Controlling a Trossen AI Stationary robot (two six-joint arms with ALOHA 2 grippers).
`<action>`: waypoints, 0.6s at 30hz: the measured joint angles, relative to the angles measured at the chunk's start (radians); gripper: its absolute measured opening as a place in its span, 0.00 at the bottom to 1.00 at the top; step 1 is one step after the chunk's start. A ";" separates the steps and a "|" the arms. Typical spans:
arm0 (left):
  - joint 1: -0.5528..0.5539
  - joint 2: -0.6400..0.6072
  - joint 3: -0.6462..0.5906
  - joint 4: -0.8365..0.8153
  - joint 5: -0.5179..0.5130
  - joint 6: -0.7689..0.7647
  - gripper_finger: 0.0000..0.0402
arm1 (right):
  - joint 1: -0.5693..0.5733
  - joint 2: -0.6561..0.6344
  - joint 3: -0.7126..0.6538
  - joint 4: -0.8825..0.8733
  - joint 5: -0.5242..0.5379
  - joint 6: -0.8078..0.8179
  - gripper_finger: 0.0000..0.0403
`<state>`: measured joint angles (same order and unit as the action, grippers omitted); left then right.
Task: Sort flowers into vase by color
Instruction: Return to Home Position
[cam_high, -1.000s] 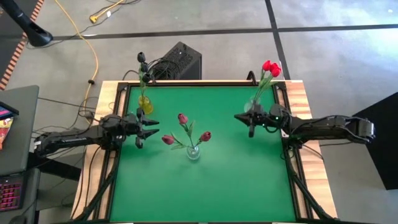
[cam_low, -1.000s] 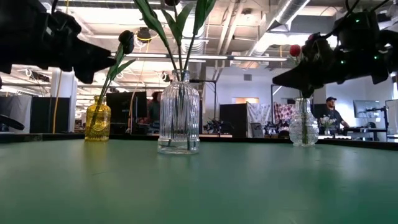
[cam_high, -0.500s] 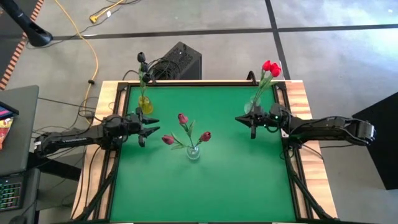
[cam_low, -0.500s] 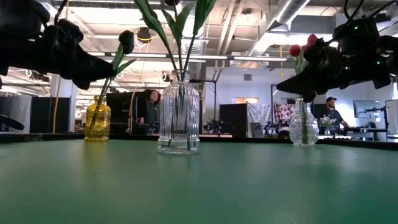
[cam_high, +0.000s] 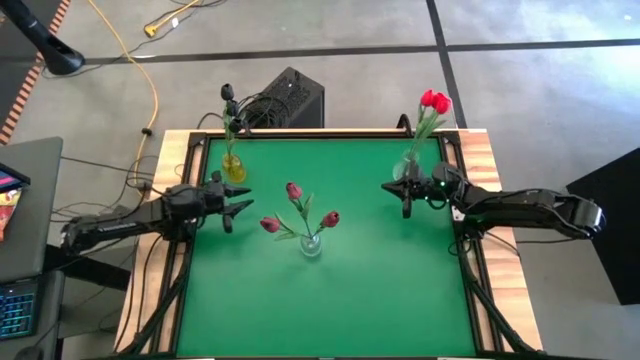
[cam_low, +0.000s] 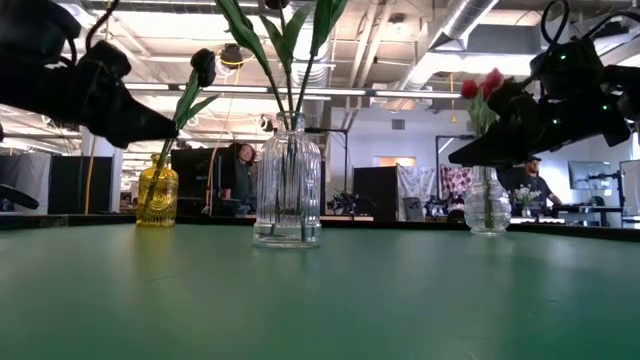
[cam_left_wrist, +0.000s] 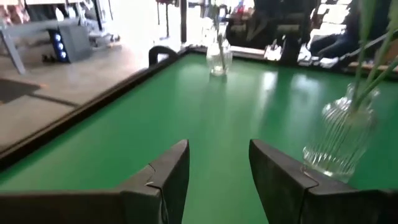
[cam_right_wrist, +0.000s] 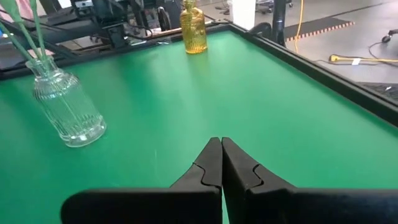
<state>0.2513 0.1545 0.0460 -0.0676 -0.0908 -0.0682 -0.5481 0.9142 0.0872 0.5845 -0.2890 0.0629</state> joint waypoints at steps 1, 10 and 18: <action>0.000 -0.015 0.000 0.001 0.003 0.002 0.39 | -0.004 0.000 0.000 0.001 0.000 -0.007 0.06; 0.000 -0.077 0.001 0.000 -0.042 0.020 0.39 | -0.003 0.002 0.000 -0.014 0.003 0.007 0.07; 0.000 -0.077 0.001 -0.001 -0.044 0.020 0.39 | -0.003 0.002 0.000 -0.053 0.003 0.015 0.07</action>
<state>0.2508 0.0776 0.0471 -0.0681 -0.1352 -0.0486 -0.5507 0.9157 0.0875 0.5312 -0.2864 0.0780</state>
